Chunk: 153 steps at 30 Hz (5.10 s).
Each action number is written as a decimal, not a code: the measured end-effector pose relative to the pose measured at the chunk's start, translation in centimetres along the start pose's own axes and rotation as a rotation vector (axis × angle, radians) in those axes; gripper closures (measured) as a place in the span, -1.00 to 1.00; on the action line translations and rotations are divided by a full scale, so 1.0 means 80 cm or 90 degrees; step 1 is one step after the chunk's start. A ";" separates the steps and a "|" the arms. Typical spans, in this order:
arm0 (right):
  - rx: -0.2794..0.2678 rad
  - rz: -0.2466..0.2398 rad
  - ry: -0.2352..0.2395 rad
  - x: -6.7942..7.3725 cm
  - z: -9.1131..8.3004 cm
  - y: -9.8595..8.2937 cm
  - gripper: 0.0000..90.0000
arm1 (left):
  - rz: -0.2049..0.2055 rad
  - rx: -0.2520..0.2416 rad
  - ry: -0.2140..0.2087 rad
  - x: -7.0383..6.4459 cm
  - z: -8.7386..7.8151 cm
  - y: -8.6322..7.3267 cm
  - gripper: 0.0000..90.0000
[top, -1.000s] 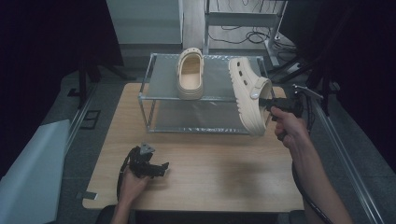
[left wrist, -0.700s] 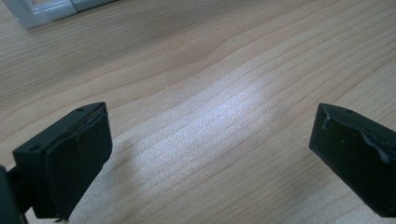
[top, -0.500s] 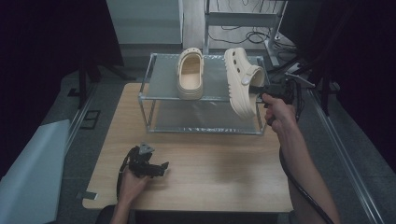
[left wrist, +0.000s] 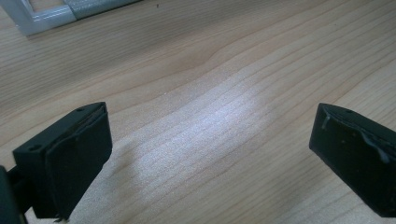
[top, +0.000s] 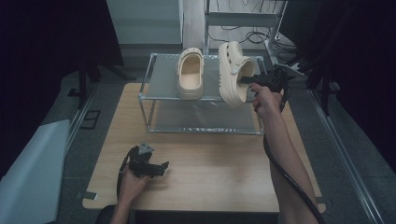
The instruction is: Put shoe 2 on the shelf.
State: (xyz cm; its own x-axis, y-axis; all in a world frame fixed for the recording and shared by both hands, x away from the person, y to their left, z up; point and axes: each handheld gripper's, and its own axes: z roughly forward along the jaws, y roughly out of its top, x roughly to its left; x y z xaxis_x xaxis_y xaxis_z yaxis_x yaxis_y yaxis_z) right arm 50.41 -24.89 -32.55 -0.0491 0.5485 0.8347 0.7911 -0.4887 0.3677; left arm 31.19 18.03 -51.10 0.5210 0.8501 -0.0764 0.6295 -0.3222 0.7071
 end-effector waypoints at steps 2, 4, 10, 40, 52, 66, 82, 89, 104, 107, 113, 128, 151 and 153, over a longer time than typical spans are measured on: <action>-0.006 0.000 -0.013 0.002 0.007 0.002 0.68 | -0.001 -0.002 0.001 0.000 0.000 0.000 -1.00; -0.015 -0.004 -0.025 0.003 0.013 0.004 0.68 | -0.002 -0.002 0.001 0.000 -0.001 0.000 -1.00; -0.035 -0.005 -0.055 0.009 0.034 0.006 0.67 | -0.002 -0.001 0.000 0.001 -0.001 0.000 -1.00; -0.087 -0.035 -0.158 0.052 0.100 -0.009 -0.35 | 0.005 0.005 -0.010 -0.002 0.002 0.001 -1.00; -0.050 -0.082 -0.104 0.042 0.096 -0.010 -0.52 | 0.004 0.003 -0.009 -0.002 0.002 0.001 -1.00; -0.032 -0.169 -0.037 0.047 0.068 -0.009 -0.47 | 0.008 0.005 -0.011 -0.004 0.003 0.001 -1.00; -0.003 -0.197 0.019 0.033 0.041 -0.012 -0.53 | 0.010 0.008 -0.010 -0.005 0.004 0.001 -1.00; 0.019 -0.215 0.041 0.026 0.030 -0.014 -0.53 | 0.012 0.009 -0.012 -0.006 0.004 0.001 -1.00; 0.059 -0.215 0.100 0.011 0.011 -0.023 -0.59 | 0.014 0.010 -0.010 -0.007 0.006 0.001 -1.00; 0.067 -0.217 0.110 0.008 0.007 -0.027 -0.61 | 0.015 0.010 -0.011 -0.008 0.006 0.000 -1.00; 0.079 -0.224 0.124 0.001 -0.002 -0.034 -0.63 | 0.018 0.013 -0.012 -0.008 0.006 0.000 -1.00; 0.114 -0.236 0.150 -0.015 -0.033 -0.054 -0.66 | 0.014 0.014 -0.011 -0.008 0.006 0.000 -1.00; 0.152 -0.242 0.146 -0.070 -0.076 -0.095 -0.67 | 0.009 0.014 -0.010 -0.008 0.005 -0.001 -1.00; 0.154 -0.250 0.136 -0.075 -0.080 -0.098 -0.67 | 0.008 0.013 -0.009 -0.008 0.005 -0.001 -1.00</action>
State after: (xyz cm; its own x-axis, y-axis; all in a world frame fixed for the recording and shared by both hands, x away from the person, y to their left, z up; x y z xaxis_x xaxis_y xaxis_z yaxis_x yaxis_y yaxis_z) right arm 40.64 -28.68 -37.81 -0.4755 0.4960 0.7266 0.8046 -0.0888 0.5871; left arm 31.04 17.32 -51.42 0.5367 0.8402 -0.0779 0.6348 -0.3412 0.6933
